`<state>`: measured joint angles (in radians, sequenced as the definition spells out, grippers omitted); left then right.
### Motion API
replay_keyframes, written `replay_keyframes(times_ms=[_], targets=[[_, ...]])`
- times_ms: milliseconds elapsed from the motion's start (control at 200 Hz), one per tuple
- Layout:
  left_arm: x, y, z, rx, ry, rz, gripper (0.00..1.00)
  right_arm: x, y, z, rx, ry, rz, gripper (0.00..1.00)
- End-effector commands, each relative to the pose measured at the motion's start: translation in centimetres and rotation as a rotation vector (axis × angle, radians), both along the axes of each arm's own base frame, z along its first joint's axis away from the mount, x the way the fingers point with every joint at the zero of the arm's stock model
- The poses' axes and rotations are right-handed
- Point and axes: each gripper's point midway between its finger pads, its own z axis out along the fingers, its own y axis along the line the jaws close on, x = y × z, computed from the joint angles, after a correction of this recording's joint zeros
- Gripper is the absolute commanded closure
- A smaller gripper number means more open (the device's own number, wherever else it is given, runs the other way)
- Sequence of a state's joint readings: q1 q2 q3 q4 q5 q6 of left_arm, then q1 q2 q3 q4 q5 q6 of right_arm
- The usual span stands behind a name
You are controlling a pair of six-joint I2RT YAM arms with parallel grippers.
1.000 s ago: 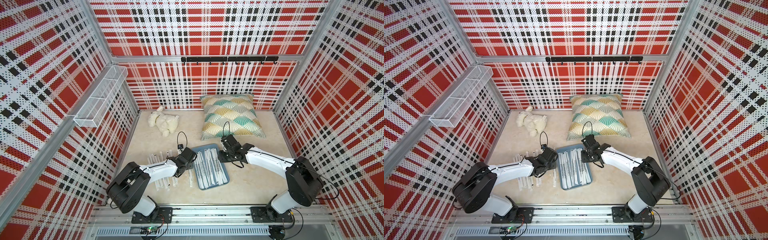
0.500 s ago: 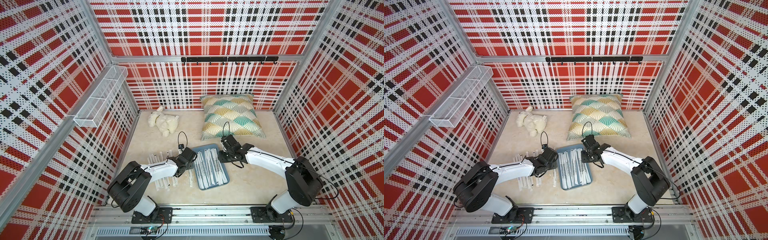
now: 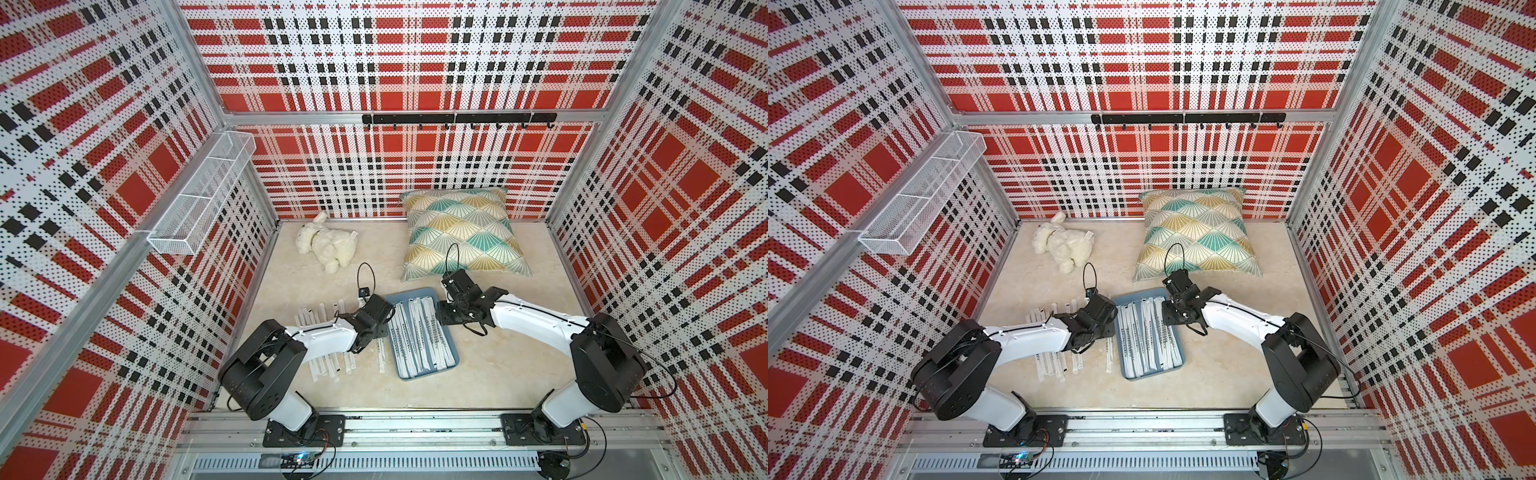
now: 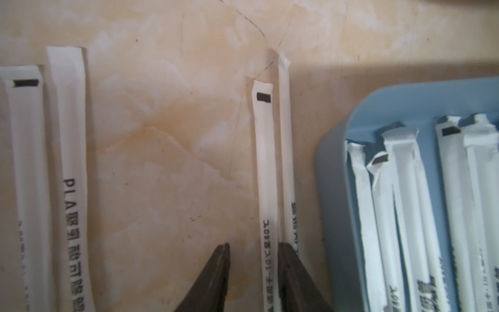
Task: Put the straws into the storage box
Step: Pick up the straw from the center of the board, then place the straw in the storage box.
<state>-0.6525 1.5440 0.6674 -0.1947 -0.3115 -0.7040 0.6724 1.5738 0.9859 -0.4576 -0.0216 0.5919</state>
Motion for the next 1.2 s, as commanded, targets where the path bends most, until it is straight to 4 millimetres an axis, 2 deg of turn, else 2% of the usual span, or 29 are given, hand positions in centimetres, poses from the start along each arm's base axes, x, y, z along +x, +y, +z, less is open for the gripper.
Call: replay_keyframes(times_ms=[0,165,331,391,506,601,747,842,917,982,1057,1192], targets=[[-0.5,0.6,-1.0,0.021,0.032,-0.013,0.61,0.6,0.6,0.3,0.006,-0.018,0.006,0.62],[-1.0,1.1,-2.2,0.043,0.064,-0.02,0.68,0.6,0.6,0.3,0.006,-0.02,0.006,0.62],[-2.0,2.1,-2.9,0.083,0.093,-0.016,0.85,0.6,0.5,0.4,0.001,-0.021,0.004,0.62],[-2.3,2.7,-2.8,0.104,0.096,-0.007,0.88,0.7,0.5,0.5,0.002,-0.023,0.003,0.62],[-2.0,3.1,-1.6,0.117,0.076,0.009,0.95,0.8,0.7,0.5,0.006,-0.024,0.006,0.63],[-1.5,3.4,0.2,0.117,0.04,0.037,0.99,0.8,0.7,0.5,0.005,-0.022,0.008,0.63],[0.0,3.0,5.3,0.044,-0.079,0.106,1.0,0.8,0.5,0.6,0.001,-0.027,0.004,0.63],[0.5,0.7,9.5,-0.085,-0.186,0.129,1.0,0.8,0.5,0.5,-0.003,-0.025,0.003,0.63],[0.5,-3.1,12.3,-0.205,-0.248,0.101,1.0,0.9,0.5,0.5,-0.002,-0.026,0.002,0.63],[0.2,-6.4,13.3,-0.292,-0.267,0.079,1.0,1.0,0.5,0.4,-0.003,-0.026,0.001,0.63],[-0.1,-9.5,13.2,-0.357,-0.28,0.063,1.0,1.1,0.6,0.4,0.0,-0.028,-0.001,0.63],[-0.4,-14.1,10.8,-0.416,-0.233,0.023,1.0,1.0,0.6,0.3,-0.003,-0.028,-0.001,0.63]])
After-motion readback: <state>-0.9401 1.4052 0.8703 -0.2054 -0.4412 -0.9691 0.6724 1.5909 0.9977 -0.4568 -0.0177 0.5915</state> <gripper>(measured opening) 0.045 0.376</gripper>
